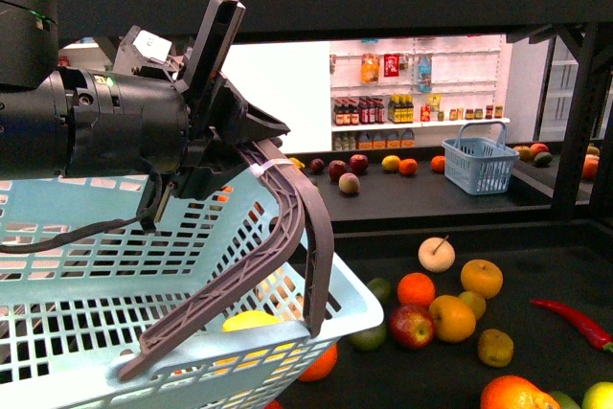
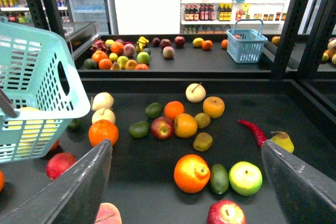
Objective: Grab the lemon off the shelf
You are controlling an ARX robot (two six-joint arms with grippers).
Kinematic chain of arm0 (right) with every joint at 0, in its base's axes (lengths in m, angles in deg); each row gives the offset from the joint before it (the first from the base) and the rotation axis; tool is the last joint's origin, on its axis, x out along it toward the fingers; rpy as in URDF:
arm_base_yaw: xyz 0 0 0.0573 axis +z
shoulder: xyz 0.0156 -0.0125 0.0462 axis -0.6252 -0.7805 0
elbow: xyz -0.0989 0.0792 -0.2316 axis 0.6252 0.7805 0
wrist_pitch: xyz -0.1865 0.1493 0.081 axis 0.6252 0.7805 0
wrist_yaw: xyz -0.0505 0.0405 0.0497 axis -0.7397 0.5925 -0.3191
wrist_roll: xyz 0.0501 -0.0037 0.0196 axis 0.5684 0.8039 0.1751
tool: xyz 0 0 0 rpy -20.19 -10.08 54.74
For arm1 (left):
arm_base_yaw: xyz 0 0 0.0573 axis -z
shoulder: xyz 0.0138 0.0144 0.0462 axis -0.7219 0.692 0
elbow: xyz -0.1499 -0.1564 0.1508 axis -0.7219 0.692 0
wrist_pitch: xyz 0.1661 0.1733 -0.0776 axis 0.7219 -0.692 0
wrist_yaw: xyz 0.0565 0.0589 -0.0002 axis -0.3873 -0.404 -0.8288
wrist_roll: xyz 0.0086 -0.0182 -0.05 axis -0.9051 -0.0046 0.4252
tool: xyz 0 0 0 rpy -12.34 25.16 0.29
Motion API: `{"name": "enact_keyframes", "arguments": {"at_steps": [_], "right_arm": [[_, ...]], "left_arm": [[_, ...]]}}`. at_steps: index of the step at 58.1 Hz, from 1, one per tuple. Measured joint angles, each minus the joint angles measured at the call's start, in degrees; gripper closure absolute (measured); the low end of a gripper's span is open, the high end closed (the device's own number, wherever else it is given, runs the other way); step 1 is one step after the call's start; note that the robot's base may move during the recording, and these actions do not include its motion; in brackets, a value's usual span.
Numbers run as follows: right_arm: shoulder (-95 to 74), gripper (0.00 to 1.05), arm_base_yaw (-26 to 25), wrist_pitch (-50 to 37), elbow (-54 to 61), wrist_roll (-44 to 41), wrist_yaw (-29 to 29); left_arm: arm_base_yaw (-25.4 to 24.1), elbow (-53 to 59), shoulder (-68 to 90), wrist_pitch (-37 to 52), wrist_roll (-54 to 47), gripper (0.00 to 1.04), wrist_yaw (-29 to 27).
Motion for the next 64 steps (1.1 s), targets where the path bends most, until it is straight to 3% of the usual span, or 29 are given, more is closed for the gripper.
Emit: {"name": "enact_keyframes", "arguments": {"at_steps": [5, 12, 22, 37, 51, 64], "right_arm": [[0.00, 0.06, 0.00, 0.00, 0.00, 0.02, 0.00], [0.00, 0.07, 0.00, 0.00, 0.00, 0.00, 0.00], [0.00, 0.07, 0.00, 0.00, 0.00, 0.00, 0.00], [0.00, 0.07, 0.00, 0.00, 0.00, 0.00, 0.00], [0.00, 0.07, 0.00, 0.00, 0.00, 0.00, 0.00], [0.00, 0.07, 0.00, 0.00, 0.00, 0.00, 0.00]], "left_arm": [[0.00, 0.00, 0.00, -0.02, -0.02, 0.95, 0.00], [-0.02, 0.00, 0.00, -0.11, 0.74, 0.95, -1.44], [-2.47, -0.55, 1.05, 3.87, 9.99, 0.95, -9.73], [-14.03, -4.83, 5.31, 14.36, 23.50, 0.95, -17.51], [-26.18, -6.01, 8.66, 26.16, 31.04, 0.95, -17.25], [-34.51, -6.01, 11.28, 32.28, 34.69, 0.95, -15.06]]}}
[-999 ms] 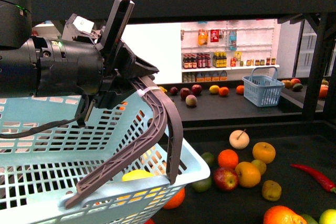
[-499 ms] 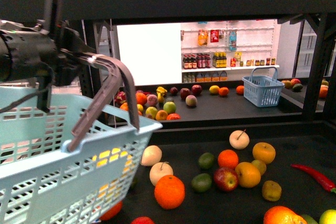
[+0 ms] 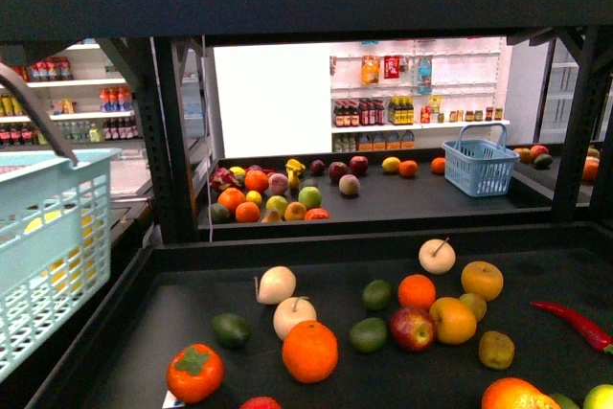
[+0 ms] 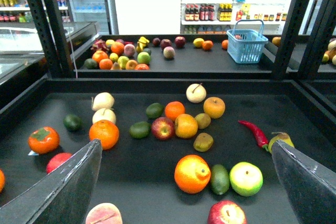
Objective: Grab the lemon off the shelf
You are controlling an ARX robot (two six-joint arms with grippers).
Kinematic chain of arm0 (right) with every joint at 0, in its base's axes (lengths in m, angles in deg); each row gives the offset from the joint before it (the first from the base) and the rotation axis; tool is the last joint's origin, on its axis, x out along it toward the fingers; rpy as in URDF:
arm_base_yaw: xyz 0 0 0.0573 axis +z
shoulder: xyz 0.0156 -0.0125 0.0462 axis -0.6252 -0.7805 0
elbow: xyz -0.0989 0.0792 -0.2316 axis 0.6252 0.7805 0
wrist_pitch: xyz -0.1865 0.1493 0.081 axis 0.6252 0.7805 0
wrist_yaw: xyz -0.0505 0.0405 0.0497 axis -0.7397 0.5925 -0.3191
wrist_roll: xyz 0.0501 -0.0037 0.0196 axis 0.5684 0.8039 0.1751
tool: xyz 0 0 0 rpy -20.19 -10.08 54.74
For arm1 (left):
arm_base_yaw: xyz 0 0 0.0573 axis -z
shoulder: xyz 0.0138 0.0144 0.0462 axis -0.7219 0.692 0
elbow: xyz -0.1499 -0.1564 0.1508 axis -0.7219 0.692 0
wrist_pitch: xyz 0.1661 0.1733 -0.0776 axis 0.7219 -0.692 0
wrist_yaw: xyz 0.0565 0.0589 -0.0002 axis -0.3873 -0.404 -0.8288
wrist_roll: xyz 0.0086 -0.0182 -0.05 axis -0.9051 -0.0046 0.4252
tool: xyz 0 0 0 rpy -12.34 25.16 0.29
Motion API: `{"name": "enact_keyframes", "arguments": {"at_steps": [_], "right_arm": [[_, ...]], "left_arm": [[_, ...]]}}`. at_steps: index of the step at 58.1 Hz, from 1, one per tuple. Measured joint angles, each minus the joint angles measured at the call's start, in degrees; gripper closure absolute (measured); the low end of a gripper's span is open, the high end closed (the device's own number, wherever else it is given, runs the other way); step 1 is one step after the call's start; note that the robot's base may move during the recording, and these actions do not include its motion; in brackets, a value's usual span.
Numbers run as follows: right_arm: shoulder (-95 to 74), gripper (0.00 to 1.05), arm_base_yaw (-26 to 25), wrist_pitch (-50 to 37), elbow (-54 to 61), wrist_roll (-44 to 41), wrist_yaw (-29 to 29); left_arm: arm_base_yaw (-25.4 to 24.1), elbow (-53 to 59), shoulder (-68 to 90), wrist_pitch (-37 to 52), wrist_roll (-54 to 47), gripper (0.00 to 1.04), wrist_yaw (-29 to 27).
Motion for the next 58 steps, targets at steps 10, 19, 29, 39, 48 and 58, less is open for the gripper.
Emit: {"name": "enact_keyframes", "arguments": {"at_steps": [10, 19, 29, 39, 48, 58], "right_arm": [[0.00, 0.07, 0.00, 0.00, 0.00, 0.00, 0.00], [0.02, 0.07, 0.00, 0.00, 0.00, 0.00, 0.02], [0.02, 0.07, 0.00, 0.00, 0.00, 0.00, 0.00], [0.02, 0.07, 0.00, 0.00, 0.00, 0.00, 0.00], [0.00, 0.07, 0.00, 0.00, 0.00, 0.00, 0.02], [0.00, 0.07, 0.00, 0.00, 0.00, 0.00, 0.00]], "left_arm": [[-4.87, 0.46, 1.90, 7.15, 2.89, 0.95, 1.11], [-7.85, 1.64, 3.74, 10.43, 4.31, 0.95, 3.45], [-10.64, 2.51, 6.73, 13.07, 6.25, 0.95, 5.88], [-13.90, 3.30, 8.61, 15.39, 6.34, 0.95, 8.96], [-14.99, 6.27, 9.75, 15.76, 3.37, 0.93, 12.46], [-15.39, 7.04, 9.57, 13.25, 0.11, 0.63, 13.38]]}}
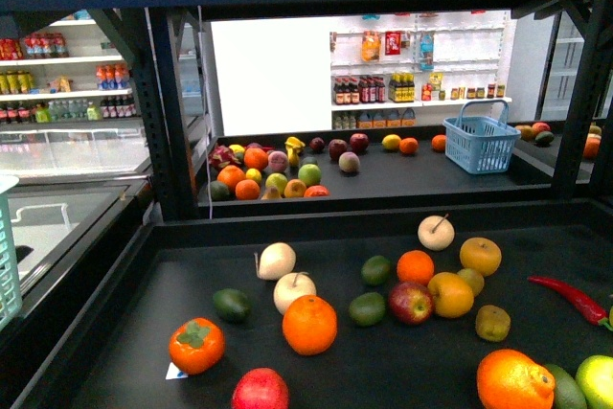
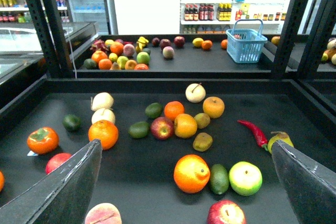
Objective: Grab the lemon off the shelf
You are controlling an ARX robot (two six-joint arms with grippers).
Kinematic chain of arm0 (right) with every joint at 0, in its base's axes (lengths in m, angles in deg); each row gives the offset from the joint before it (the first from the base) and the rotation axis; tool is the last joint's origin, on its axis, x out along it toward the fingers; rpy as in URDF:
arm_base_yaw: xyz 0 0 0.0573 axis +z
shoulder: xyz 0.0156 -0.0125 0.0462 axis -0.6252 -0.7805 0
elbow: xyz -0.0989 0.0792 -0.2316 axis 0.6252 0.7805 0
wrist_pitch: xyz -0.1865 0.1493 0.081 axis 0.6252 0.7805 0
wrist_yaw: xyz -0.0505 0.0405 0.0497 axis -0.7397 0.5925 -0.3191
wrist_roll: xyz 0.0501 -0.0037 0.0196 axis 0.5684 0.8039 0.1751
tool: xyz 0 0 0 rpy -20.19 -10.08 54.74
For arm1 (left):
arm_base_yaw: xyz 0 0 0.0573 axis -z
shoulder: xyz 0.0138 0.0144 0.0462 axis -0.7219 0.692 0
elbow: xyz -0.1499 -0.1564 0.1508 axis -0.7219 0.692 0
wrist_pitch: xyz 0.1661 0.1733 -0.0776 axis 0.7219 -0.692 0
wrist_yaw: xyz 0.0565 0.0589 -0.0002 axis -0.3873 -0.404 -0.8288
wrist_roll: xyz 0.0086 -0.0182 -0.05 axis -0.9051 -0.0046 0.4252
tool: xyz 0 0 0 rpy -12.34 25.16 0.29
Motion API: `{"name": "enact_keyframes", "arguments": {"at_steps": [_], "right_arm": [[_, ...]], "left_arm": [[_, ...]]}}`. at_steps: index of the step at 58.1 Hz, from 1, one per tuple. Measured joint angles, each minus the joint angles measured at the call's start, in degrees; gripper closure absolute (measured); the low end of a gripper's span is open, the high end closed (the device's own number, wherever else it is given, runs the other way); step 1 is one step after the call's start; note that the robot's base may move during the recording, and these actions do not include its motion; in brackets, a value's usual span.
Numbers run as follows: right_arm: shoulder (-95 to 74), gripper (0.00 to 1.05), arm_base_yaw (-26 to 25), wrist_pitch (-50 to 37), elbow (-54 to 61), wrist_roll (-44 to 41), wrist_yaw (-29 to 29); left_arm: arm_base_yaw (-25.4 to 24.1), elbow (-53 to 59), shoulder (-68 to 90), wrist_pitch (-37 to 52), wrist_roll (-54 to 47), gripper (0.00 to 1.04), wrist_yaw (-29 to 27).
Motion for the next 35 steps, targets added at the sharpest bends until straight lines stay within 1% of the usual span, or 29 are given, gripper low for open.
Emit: {"name": "enact_keyframes", "arguments": {"at_steps": [2, 3, 6, 9, 14, 16, 18, 20, 29, 35], "right_arm": [[0.02, 0.07, 0.00, 0.00, 0.00, 0.00, 0.00], [0.02, 0.07, 0.00, 0.00, 0.00, 0.00, 0.02], [0.00, 0.07, 0.00, 0.00, 0.00, 0.00, 0.00], [0.00, 0.07, 0.00, 0.00, 0.00, 0.00, 0.00], [0.00, 0.07, 0.00, 0.00, 0.00, 0.00, 0.00], [0.02, 0.07, 0.00, 0.00, 0.00, 0.00, 0.00], [0.02, 0.07, 0.00, 0.00, 0.00, 0.00, 0.00], [0.00, 0.07, 0.00, 0.00, 0.00, 0.00, 0.00], [0.02, 0.07, 0.00, 0.00, 0.00, 0.00, 0.00], [0.00, 0.07, 0.00, 0.00, 0.00, 0.00, 0.00]], "left_arm": [[0.00, 0.07, -0.33, -1.27, -0.72, 0.57, 0.00], [-0.02, 0.11, -0.76, -2.80, -1.53, 0.52, 0.00], [-0.09, 0.33, -1.68, -5.53, -3.61, 0.43, -0.04], [-0.13, 1.36, -3.48, -8.68, -6.16, 0.29, 0.39], [-0.13, 3.02, -6.69, -13.33, -10.69, 0.08, 0.87], [-0.11, 3.06, -7.67, -15.23, -12.11, 0.07, 0.42], [-0.11, 3.28, -9.33, -17.77, -13.16, 0.09, 0.04], [-0.17, 3.74, -11.10, -19.65, -14.86, 0.08, -0.22], [-0.26, 4.13, -14.43, -23.06, -17.14, 0.08, -1.40], [-0.26, 5.07, -18.40, -28.98, -20.70, 0.08, -2.34]]}}
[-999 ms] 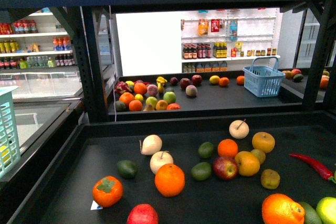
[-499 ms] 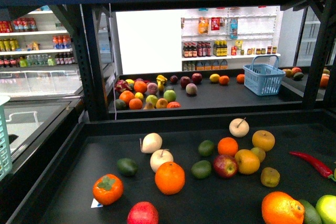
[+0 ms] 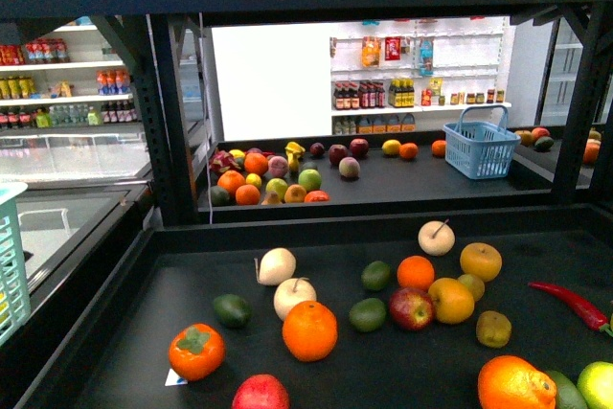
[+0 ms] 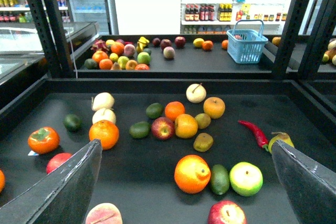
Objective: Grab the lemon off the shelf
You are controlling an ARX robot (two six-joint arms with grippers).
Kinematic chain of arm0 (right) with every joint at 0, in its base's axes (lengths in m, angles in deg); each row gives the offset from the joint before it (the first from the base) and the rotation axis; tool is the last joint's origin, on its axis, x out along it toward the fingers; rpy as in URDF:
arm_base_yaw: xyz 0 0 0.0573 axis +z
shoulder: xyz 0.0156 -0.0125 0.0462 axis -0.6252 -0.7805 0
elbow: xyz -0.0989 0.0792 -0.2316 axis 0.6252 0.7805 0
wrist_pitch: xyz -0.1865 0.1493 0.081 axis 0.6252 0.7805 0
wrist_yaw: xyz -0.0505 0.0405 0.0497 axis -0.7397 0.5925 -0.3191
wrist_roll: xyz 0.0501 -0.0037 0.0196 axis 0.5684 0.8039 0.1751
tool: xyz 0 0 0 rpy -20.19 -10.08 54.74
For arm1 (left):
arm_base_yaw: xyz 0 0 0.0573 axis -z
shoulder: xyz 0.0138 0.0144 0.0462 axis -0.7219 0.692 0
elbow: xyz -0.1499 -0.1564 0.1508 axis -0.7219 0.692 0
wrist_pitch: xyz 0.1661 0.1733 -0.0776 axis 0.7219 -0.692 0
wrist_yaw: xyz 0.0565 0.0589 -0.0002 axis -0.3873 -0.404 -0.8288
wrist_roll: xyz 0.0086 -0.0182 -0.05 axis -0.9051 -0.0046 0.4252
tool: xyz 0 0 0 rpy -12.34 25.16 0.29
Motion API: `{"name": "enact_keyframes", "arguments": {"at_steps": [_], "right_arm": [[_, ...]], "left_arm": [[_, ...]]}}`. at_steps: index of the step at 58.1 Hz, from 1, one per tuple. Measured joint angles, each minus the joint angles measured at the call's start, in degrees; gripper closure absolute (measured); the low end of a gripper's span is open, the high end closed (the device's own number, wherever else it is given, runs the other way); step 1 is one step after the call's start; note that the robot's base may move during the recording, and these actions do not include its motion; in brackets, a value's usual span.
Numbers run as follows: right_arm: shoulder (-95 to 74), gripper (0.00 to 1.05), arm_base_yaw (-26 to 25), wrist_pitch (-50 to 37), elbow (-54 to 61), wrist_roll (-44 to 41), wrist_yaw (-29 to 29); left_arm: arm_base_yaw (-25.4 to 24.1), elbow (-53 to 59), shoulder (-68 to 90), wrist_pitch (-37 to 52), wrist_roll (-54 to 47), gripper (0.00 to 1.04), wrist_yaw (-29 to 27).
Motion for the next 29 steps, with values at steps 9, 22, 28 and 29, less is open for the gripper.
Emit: {"name": "enact_keyframes", "arguments": {"at_steps": [9, 22, 28, 29], "right_arm": [[0.02, 0.07, 0.00, 0.00, 0.00, 0.00, 0.00], [0.02, 0.07, 0.00, 0.00, 0.00, 0.00, 0.00], [0.00, 0.07, 0.00, 0.00, 0.00, 0.00, 0.00], [0.02, 0.07, 0.00, 0.00, 0.00, 0.00, 0.00]], "left_arm": [[0.04, 2.34, -9.40, -15.26, -12.46, 0.08, -5.51], [1.05, 9.94, -31.58, -34.62, -34.05, 0.08, -9.20], [3.08, 13.57, -44.81, -41.86, -39.41, 0.08, -9.84], [3.61, 14.19, -47.12, -42.84, -40.37, 0.08, -10.51]]}}
